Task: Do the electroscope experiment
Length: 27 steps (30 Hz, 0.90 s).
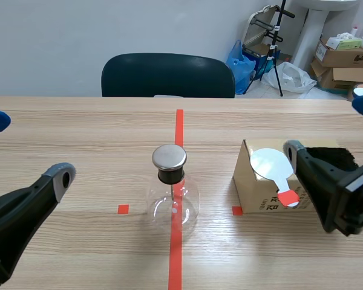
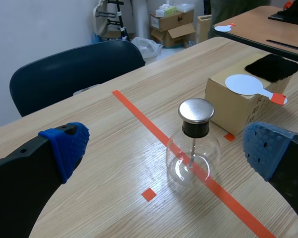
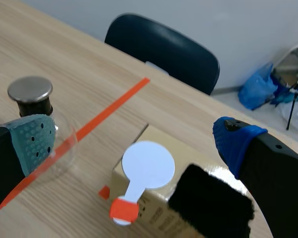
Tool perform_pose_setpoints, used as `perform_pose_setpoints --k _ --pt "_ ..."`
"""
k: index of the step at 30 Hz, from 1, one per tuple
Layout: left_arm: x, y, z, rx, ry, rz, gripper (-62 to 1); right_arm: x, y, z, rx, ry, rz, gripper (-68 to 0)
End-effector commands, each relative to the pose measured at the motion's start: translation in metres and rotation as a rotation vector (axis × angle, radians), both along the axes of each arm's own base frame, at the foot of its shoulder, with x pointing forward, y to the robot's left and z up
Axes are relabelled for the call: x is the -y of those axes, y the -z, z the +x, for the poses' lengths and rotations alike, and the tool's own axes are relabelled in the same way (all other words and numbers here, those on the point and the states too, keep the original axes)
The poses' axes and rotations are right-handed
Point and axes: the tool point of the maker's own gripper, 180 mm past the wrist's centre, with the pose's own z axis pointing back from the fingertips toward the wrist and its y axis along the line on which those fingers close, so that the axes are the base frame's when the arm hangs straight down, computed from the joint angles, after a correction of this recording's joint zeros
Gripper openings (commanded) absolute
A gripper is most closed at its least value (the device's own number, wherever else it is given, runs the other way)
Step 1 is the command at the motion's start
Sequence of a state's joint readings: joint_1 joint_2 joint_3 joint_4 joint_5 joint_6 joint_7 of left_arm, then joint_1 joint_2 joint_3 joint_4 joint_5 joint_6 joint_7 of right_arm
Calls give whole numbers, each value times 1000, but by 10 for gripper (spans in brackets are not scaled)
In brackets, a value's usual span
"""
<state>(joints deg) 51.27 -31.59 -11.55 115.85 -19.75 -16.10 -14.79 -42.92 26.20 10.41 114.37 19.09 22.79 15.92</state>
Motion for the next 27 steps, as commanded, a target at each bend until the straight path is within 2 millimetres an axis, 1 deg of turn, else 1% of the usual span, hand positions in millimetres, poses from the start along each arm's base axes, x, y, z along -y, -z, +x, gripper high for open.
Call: perform_pose_setpoints --k 1,10,27 --pt "0 -4 0 11 -4 -15 14 1 -1 0 3 -4 3 4" --pt "0 -4 1 14 -4 -15 14 5 17 -1 -87 18 -49 4" --pt "0 -4 1 16 -1 -9 14 5 16 0 -81 16 -46 4"
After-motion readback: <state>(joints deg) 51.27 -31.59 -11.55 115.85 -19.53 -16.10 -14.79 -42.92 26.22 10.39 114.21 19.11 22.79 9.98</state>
